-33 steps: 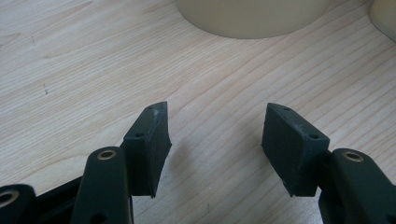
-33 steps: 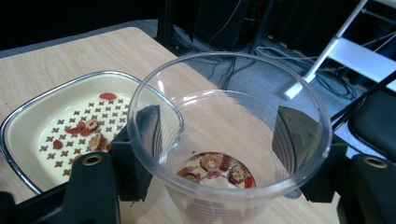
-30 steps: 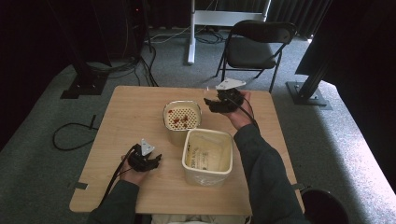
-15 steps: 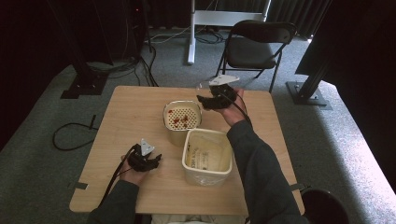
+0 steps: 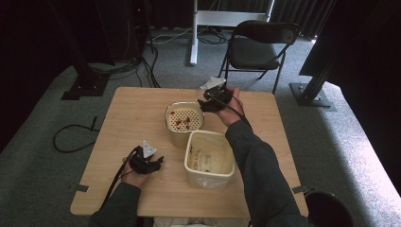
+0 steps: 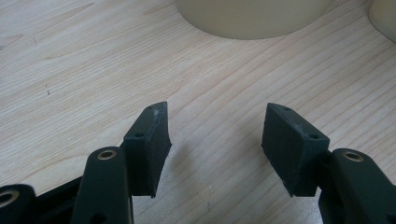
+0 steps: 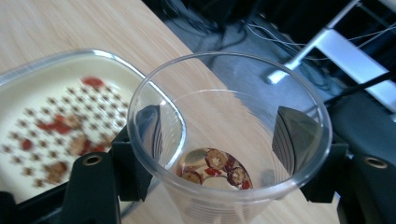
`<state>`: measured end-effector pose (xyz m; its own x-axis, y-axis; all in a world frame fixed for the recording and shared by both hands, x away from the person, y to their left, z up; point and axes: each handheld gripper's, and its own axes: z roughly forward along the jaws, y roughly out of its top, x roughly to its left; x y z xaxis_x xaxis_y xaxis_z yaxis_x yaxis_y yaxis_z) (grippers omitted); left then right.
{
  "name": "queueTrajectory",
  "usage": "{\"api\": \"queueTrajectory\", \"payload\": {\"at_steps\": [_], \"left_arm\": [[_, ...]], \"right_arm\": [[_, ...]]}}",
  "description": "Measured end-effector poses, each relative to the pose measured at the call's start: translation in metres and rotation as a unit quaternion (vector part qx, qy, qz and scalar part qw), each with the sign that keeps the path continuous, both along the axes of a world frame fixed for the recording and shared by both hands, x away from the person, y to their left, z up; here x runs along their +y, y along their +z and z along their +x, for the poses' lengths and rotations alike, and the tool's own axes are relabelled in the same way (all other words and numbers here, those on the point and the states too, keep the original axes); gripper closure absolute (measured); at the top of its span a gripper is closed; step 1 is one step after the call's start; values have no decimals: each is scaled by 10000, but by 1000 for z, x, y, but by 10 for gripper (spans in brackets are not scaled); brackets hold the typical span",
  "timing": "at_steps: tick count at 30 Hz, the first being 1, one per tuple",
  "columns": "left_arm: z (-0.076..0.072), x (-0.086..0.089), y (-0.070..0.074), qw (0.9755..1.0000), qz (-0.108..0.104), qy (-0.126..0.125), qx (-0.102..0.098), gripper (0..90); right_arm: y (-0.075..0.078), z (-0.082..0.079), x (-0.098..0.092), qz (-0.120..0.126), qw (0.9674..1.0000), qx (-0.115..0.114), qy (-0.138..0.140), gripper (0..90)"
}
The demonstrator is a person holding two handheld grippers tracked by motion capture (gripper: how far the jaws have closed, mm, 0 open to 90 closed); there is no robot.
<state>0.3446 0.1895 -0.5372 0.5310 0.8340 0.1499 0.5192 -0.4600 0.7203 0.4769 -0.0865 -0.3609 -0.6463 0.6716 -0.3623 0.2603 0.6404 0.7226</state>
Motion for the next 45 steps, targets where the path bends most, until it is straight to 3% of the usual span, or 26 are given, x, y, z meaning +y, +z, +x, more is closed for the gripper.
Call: {"api": "queueTrajectory", "payload": {"at_steps": [2,12,16,18,23,25,28,36,37,38,39,41,42,43,44,45], "left_arm": [[0,0,0,10000,-10,4,-3,422],[0,0,0,10000,-14,4,-12,422],[0,0,0,10000,9,-5,-2,422],[0,0,0,10000,-4,2,-11,422],[0,-1,0,10000,15,-8,9,422],[0,-1,0,10000,7,0,-3,422],[0,0,0,10000,13,-7,2,421],[-1,-1,0,10000,3,-9,3,422],[-1,-1,0,10000,5,-9,4,422],[-1,-1,0,10000,5,-9,4,422],[-1,-1,0,10000,10,-11,-4,422],[-1,-1,0,10000,6,-6,0,422],[-1,-1,0,10000,8,-9,-2,422],[-1,-1,0,10000,8,-9,-2,422],[-1,-1,0,10000,12,-10,-3,422],[-1,-1,0,10000,12,-10,-3,422]], "right_arm": [[-1,-1,4,-255,9997,-67,5,325],[-5,-3,18,-927,9953,-268,54,324],[-8,-5,21,-1214,9918,-400,94,324],[-9,-6,23,-1468,9878,-513,112,324],[-11,-13,34,-2157,9720,-903,238,324],[-11,-16,38,-2295,9677,-998,291,324],[-12,-18,43,-2576,9583,-1176,384,323],[-18,-27,58,-3371,9255,-1628,578,324],[-19,-28,59,-3481,9201,-1694,603,324],[-19,-28,59,-3481,9201,-1694,603,324],[-22,-30,63,-3688,9103,-1767,640,324],[-25,-31,65,-3819,9033,-1848,633,324],[-25,-32,66,-3877,9000,-1884,650,324],[-25,-32,66,-3877,9000,-1884,650,324],[-26,-33,67,-3947,8959,-1927,671,324],[-26,-34,68,-3969,8946,-1937,676,324]]}}
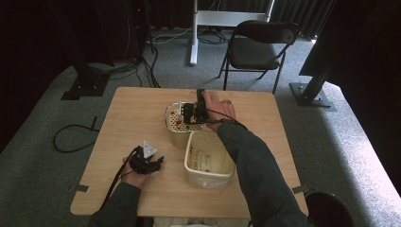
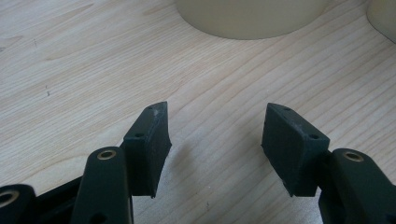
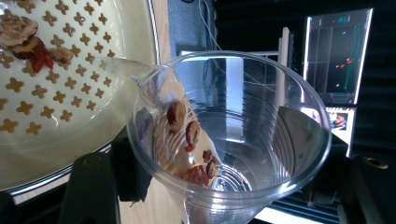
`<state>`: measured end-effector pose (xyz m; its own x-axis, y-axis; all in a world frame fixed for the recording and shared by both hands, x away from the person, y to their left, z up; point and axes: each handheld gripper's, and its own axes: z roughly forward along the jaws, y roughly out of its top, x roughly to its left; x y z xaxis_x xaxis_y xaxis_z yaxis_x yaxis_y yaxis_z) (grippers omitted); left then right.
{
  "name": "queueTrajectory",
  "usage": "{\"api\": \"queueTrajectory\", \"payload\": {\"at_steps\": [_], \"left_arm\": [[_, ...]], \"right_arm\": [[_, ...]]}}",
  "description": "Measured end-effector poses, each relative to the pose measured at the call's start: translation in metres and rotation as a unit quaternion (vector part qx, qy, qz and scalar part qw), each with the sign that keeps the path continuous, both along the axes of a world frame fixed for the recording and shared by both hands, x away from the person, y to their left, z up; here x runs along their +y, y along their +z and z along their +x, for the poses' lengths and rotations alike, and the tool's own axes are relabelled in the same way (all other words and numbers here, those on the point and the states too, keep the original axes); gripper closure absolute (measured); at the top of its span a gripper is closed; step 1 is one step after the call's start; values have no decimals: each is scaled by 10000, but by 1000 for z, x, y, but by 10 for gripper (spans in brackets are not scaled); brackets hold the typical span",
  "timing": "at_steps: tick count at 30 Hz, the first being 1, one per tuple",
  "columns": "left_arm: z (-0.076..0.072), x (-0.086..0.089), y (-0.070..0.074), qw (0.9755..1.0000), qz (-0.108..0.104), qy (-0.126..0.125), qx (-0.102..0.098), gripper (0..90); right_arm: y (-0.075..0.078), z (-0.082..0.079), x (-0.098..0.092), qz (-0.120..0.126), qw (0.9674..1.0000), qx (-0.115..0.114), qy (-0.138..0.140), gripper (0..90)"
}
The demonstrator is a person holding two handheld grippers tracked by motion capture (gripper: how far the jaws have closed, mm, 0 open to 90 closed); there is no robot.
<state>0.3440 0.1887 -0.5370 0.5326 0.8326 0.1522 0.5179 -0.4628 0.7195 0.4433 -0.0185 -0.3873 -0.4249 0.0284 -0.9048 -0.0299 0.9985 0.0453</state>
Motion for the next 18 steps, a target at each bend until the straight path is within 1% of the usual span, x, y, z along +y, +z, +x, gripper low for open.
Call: {"api": "queueTrajectory", "payload": {"at_steps": [4,7,12,16,18], "left_arm": [[0,0,0,10000,1,2,-12,422],[0,0,0,10000,19,-1,-13,422],[0,0,0,10000,13,-3,-15,421],[0,0,0,10000,19,-4,-13,422],[0,0,0,10000,16,-3,-14,422]], "right_arm": [[0,-1,1,-64,10000,-23,23,324],[0,0,1,-188,9998,-80,22,324],[-1,-1,1,-249,9996,-111,18,324],[-2,-3,3,-473,9986,-217,91,325],[-2,-4,4,-483,9985,-220,142,325]]}}
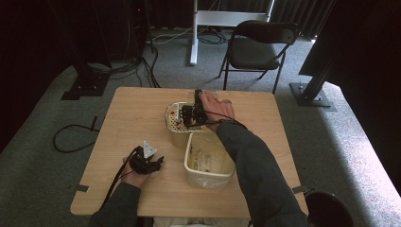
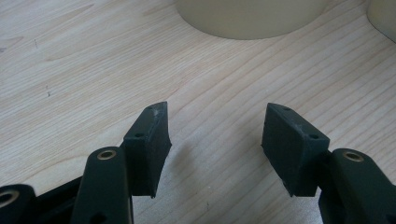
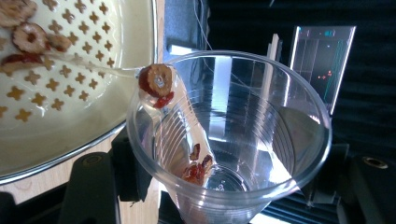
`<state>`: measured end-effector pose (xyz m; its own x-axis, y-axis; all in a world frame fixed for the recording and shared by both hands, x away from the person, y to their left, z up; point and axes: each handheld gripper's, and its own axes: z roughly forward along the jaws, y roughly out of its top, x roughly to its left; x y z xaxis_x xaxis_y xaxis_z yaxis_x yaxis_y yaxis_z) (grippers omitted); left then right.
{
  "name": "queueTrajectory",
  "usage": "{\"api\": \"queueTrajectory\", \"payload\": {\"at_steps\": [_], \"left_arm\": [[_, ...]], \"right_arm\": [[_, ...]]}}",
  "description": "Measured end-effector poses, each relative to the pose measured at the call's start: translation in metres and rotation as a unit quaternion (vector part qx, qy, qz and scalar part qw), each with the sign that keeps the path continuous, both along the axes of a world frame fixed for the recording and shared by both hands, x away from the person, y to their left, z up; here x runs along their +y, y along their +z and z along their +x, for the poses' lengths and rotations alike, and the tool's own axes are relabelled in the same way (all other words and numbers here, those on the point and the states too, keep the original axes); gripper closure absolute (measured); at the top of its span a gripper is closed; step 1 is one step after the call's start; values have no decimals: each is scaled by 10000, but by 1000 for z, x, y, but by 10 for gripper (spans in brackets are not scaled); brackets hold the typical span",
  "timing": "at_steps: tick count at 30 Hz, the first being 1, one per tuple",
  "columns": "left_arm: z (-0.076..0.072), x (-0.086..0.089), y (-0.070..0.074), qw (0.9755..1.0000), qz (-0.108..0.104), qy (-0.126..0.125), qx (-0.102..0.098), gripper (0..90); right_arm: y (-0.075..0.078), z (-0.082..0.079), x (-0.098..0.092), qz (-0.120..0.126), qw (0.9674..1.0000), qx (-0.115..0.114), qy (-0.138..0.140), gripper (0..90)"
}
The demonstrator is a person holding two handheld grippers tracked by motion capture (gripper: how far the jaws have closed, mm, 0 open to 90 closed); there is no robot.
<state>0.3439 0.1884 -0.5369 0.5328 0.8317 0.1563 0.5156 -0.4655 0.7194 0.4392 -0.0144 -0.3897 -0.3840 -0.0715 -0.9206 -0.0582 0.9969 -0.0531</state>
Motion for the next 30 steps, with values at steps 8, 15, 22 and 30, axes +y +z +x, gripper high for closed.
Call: {"api": "queueTrajectory", "payload": {"at_steps": [8,15,22,30], "left_arm": [[0,0,0,10000,-1,-1,2,422],[0,0,0,10000,0,-4,-6,422],[0,0,0,10000,7,-5,-4,422],[0,0,0,10000,0,-3,-3,422]], "right_arm": [[-4,-2,4,-347,9993,-151,77,324],[-1,-4,7,-340,9992,-165,100,322],[-4,-4,6,-530,9982,-238,112,322],[-6,-3,7,-734,9968,-313,99,321]]}}
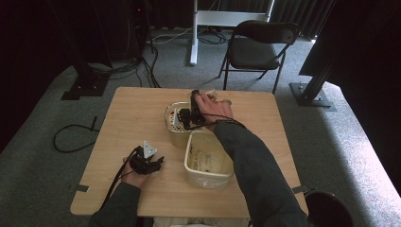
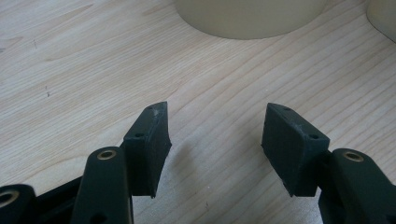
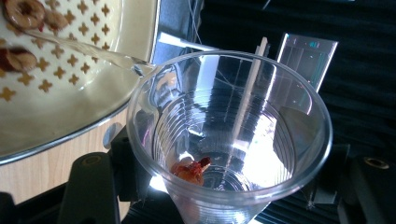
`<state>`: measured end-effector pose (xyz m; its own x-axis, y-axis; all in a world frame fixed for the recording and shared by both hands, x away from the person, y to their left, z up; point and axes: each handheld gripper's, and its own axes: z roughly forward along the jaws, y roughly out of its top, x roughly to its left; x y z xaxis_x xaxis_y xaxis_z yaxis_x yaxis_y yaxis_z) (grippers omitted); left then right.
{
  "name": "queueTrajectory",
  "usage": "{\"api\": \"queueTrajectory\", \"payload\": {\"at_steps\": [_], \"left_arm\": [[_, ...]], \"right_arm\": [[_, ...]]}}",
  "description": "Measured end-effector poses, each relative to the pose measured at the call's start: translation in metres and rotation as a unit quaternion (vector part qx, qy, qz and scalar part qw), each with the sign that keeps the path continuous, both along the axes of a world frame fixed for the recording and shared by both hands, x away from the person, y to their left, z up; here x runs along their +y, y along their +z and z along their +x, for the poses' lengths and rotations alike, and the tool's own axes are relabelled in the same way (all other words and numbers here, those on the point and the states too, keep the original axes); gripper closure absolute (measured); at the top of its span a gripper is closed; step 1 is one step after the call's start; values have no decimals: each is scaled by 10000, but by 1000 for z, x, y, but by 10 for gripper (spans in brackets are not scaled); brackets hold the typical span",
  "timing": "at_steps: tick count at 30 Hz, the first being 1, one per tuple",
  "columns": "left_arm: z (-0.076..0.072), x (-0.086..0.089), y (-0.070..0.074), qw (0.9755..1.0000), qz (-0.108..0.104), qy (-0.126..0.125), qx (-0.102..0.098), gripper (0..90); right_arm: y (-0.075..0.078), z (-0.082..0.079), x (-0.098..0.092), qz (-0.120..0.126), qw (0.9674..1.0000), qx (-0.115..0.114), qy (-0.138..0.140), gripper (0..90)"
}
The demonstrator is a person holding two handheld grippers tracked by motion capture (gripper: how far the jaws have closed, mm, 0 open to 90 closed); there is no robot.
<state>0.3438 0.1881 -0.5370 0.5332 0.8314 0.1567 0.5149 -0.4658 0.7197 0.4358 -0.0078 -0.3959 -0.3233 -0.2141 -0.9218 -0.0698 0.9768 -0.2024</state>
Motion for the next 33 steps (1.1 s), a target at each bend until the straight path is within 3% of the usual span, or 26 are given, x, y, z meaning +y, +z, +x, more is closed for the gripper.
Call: {"api": "queueTrajectory", "payload": {"at_steps": [22,28,33], "left_arm": [[0,0,0,10000,21,-6,4,422],[0,0,0,10000,29,-5,4,422],[0,-1,-1,10000,22,-5,16,422]], "right_arm": [[0,3,-4,-47,10000,4,-64,321],[0,-3,1,-63,10000,10,75,321],[-1,3,-5,-224,9997,-37,-134,321]]}}
